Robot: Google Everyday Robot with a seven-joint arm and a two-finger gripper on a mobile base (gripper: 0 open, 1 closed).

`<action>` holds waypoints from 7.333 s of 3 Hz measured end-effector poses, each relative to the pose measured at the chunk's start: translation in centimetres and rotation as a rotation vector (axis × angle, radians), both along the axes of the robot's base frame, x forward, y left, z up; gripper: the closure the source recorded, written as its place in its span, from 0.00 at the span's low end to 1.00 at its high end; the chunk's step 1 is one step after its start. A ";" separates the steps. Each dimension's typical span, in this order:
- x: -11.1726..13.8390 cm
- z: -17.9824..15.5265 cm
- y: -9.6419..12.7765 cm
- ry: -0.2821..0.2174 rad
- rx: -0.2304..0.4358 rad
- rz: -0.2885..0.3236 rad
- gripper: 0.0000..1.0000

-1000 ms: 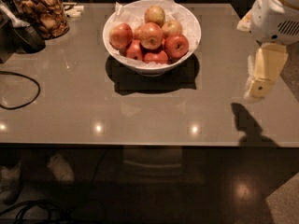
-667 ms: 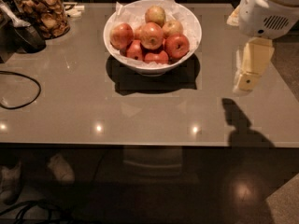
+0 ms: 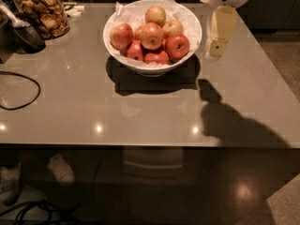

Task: Pick apple from white bowl

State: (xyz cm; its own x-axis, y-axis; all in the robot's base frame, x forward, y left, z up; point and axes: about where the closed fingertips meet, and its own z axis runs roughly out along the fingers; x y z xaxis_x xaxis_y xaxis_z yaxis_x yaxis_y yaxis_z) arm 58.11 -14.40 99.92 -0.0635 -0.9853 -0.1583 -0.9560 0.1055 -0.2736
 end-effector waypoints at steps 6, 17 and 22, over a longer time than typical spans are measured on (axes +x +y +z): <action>8.8 2.3 7.6 -0.110 -0.003 0.152 0.00; 12.7 -5.3 10.8 0.049 -0.018 0.166 0.18; 12.8 -6.3 11.9 0.075 -0.077 0.199 0.20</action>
Offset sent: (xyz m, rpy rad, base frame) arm 0.0374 0.0460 0.0232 0.0345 -0.0777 0.1084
